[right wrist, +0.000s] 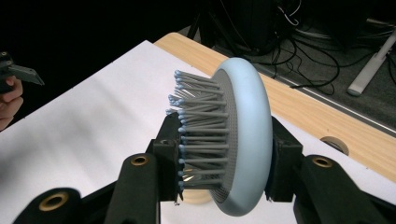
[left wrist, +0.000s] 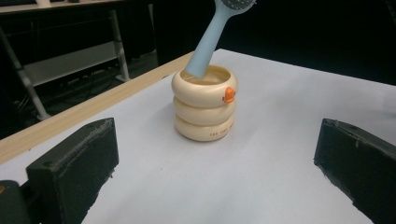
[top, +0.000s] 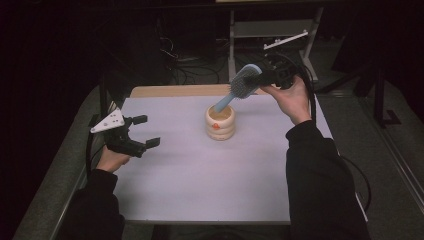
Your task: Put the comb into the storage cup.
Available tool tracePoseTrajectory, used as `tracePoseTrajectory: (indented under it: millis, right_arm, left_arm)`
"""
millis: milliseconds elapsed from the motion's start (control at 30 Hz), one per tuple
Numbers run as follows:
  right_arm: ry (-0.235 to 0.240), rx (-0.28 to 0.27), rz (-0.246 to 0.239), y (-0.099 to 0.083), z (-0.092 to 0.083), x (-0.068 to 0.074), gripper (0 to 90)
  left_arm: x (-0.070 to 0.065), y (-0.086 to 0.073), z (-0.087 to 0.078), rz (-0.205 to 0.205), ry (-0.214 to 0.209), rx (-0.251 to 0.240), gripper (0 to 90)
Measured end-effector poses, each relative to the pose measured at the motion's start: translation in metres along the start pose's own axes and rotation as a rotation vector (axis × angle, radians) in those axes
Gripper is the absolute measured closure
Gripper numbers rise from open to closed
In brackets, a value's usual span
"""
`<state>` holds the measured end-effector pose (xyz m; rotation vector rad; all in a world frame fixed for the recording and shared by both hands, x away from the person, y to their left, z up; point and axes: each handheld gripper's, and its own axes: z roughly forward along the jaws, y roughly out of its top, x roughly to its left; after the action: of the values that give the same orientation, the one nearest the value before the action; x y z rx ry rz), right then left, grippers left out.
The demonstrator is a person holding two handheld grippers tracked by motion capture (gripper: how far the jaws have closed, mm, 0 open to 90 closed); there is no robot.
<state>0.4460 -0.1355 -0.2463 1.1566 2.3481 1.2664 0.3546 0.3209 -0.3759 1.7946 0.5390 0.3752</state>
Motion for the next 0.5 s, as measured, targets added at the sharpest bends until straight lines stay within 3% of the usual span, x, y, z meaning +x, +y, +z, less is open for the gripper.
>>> tracePoseTrajectory:
  millis: [500]
  right_arm:
    - [-0.006,0.034,0.008,-0.010,0.012,-0.005,55.8]
  left_arm:
    - [0.008,-0.026,-0.020,-0.054,0.064,0.007,0.0]
